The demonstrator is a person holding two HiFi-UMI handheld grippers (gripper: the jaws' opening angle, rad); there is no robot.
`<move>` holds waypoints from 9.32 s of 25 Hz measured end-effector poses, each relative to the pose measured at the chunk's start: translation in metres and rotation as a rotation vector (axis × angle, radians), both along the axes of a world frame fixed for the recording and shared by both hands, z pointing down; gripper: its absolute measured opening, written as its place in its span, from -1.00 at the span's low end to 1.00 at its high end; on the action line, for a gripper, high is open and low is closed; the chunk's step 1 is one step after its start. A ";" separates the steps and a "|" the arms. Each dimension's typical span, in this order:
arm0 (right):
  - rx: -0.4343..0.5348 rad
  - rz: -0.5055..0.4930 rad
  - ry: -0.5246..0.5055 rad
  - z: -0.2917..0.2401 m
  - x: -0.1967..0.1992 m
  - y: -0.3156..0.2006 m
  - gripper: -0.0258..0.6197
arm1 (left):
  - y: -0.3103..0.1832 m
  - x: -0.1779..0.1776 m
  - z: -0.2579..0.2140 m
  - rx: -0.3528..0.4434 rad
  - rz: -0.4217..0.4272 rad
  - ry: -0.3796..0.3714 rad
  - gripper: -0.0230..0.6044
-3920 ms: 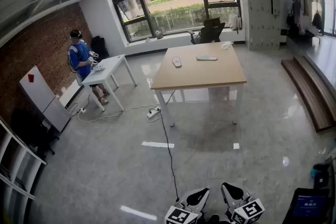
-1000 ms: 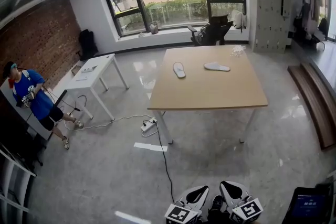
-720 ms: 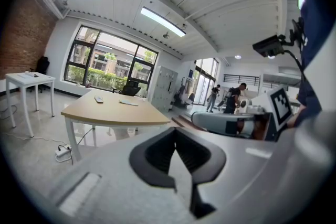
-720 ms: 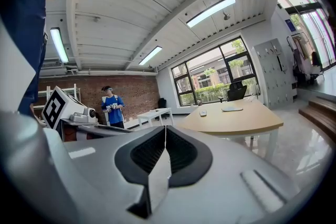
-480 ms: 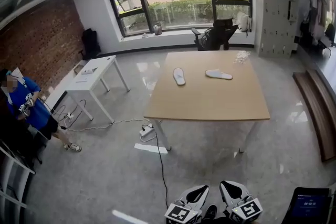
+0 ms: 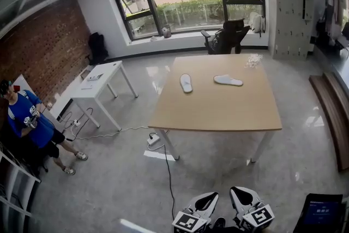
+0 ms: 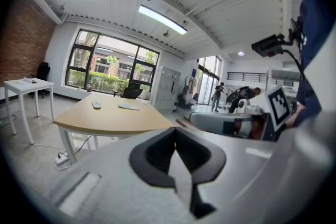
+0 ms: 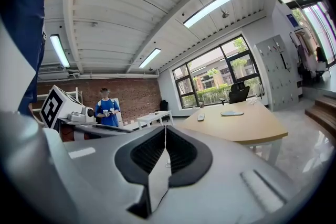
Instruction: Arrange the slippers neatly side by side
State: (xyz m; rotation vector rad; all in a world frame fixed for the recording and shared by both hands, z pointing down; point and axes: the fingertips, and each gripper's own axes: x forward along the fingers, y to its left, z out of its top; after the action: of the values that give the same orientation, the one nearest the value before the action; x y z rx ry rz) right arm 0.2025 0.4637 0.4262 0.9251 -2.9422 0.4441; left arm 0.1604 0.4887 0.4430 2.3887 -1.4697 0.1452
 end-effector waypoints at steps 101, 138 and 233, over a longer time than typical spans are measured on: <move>0.027 0.037 -0.019 0.004 -0.129 -0.441 -0.88 | -0.436 -0.137 0.010 0.010 0.015 0.001 -0.91; 0.017 0.095 -0.019 0.007 -0.183 -0.568 -0.88 | -0.566 -0.192 0.007 0.014 0.069 -0.011 -0.91; -0.386 0.110 0.715 0.336 -0.091 -0.836 -0.60 | -0.750 -0.416 0.306 -0.638 -0.151 -0.337 -0.48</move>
State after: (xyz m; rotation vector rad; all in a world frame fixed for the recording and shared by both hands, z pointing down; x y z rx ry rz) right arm 0.1114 -0.3728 0.7617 0.9409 -2.0829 0.5229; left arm -0.2554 -0.2610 0.7491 1.7860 -1.4470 0.8721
